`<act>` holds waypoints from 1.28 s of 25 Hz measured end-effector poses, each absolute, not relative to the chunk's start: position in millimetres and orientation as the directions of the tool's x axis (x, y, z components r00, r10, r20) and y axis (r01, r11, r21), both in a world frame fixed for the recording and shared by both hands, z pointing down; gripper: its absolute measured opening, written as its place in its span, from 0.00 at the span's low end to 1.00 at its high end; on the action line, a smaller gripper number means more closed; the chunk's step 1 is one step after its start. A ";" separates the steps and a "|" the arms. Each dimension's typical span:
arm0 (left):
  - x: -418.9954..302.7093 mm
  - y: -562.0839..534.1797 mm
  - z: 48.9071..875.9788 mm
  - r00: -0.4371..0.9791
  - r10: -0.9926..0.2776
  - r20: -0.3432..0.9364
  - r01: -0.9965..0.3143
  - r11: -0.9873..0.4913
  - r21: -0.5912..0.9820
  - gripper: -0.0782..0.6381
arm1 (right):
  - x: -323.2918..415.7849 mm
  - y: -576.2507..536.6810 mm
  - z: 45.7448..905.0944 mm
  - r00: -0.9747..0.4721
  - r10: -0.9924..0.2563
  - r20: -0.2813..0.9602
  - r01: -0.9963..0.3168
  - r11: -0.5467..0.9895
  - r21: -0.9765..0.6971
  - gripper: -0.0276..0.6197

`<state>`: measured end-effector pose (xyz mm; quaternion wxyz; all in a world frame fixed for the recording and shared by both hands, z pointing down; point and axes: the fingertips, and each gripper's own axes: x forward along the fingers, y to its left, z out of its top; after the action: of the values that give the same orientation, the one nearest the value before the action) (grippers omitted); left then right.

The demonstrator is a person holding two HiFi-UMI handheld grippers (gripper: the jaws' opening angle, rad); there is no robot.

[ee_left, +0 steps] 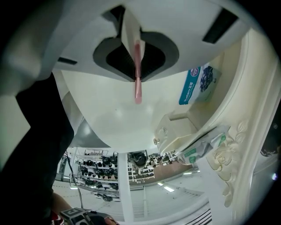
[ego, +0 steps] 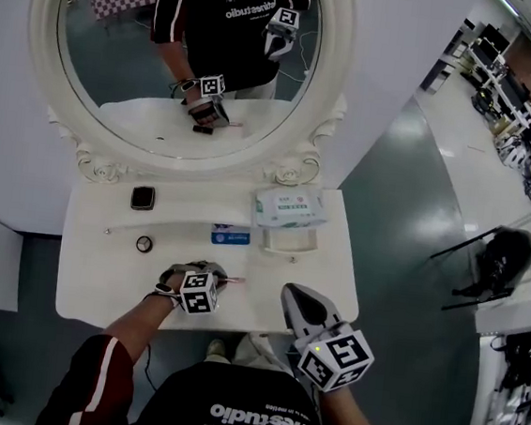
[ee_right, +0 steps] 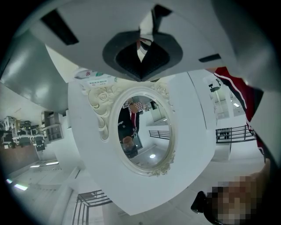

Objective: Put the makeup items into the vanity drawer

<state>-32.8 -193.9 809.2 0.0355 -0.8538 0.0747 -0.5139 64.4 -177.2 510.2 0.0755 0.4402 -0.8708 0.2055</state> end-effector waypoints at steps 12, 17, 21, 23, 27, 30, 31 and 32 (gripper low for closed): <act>-22.5 -200.7 768.7 0.541 -0.243 0.805 -0.194 -0.968 -0.161 0.18 | 74.3 -176.0 503.7 -0.594 -0.752 0.285 -0.801 0.522 -0.293 0.05; -19.1 -196.6 748.8 0.597 -0.266 0.757 -0.274 -0.954 -0.119 0.18 | 80.4 -179.0 500.3 -0.586 -0.762 0.274 -0.807 0.517 -0.286 0.05; -20.0 -192.0 736.6 0.630 -0.290 0.721 -0.344 -0.936 -0.076 0.18 | 88.7 -181.8 497.0 -0.579 -0.770 0.268 -0.811 0.512 -0.282 0.05; -19.9 -190.3 726.5 0.644 -0.311 0.699 -0.371 -0.926 -0.071 0.18 | 93.6 -184.1 495.1 -0.575 -0.776 0.259 -0.813 0.510 -0.280 0.05; -15.4 -189.0 695.9 0.694 -0.364 0.621 -0.417 -0.906 -0.065 0.18 | 103.2 -189.2 488.7 -0.564 -0.790 0.239 -0.819 0.501 -0.278 0.05; -14.9 -191.8 671.2 0.718 -0.408 0.564 -0.457 -0.887 -0.061 0.18 | 108.5 -192.1 483.9 -0.558 -0.799 0.225 -0.823 0.497 -0.276 0.05; -15.0 -193.6 663.7 0.722 -0.424 0.546 -0.472 -0.880 -0.060 0.18 | 110.2 -192.8 482.4 -0.556 -0.801 0.221 -0.824 0.496 -0.275 0.05; -15.1 -195.7 656.4 0.726 -0.440 0.528 -0.486 -0.872 -0.060 0.18 | 112.0 -193.6 481.0 -0.554 -0.804 0.215 -0.824 0.495 -0.275 0.05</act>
<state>-15.1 -195.7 656.4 -0.0414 -0.9280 0.2494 -0.2735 112.0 -193.6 481.0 0.0293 0.4711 -0.8641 0.1749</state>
